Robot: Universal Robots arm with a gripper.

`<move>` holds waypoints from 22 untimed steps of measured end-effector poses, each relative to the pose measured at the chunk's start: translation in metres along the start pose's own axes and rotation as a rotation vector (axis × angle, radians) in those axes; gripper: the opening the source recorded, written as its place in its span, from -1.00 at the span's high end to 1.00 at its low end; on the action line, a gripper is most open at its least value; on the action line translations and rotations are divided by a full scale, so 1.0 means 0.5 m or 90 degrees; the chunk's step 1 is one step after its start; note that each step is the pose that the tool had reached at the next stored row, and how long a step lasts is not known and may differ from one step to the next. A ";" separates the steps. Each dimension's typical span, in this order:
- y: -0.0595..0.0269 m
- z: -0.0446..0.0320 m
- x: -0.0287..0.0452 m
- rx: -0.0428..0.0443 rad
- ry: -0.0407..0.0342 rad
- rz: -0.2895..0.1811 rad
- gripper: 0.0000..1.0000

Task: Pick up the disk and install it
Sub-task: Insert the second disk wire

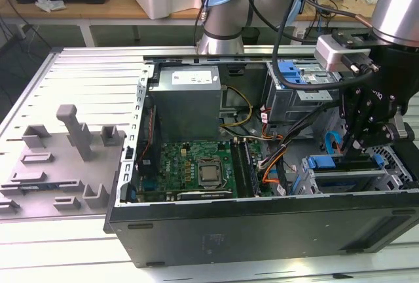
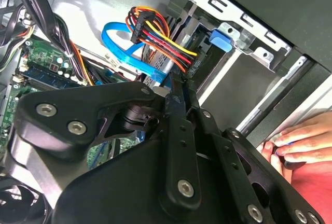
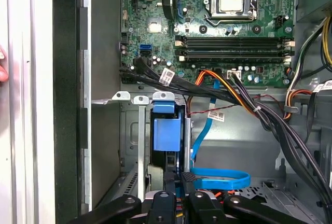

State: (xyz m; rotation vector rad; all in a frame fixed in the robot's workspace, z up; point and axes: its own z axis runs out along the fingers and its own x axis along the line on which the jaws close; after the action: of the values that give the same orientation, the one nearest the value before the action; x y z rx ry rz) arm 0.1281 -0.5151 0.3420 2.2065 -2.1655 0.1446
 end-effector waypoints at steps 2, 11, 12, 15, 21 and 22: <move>0.000 0.000 0.000 0.0002 -0.0001 -0.002 0.67; 0.000 0.001 0.000 0.0004 0.0001 -0.004 0.67; 0.000 0.001 0.000 0.0004 0.0000 -0.004 0.67; 0.000 0.002 0.001 0.0004 -0.0005 -0.004 0.67; 0.000 0.002 0.002 0.0004 0.0000 -0.004 0.67; 0.000 0.002 0.002 0.0004 0.0000 -0.004 0.67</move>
State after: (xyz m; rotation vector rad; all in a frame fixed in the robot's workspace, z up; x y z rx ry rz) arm 0.1281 -0.5161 0.3413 2.2127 -2.1592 0.1451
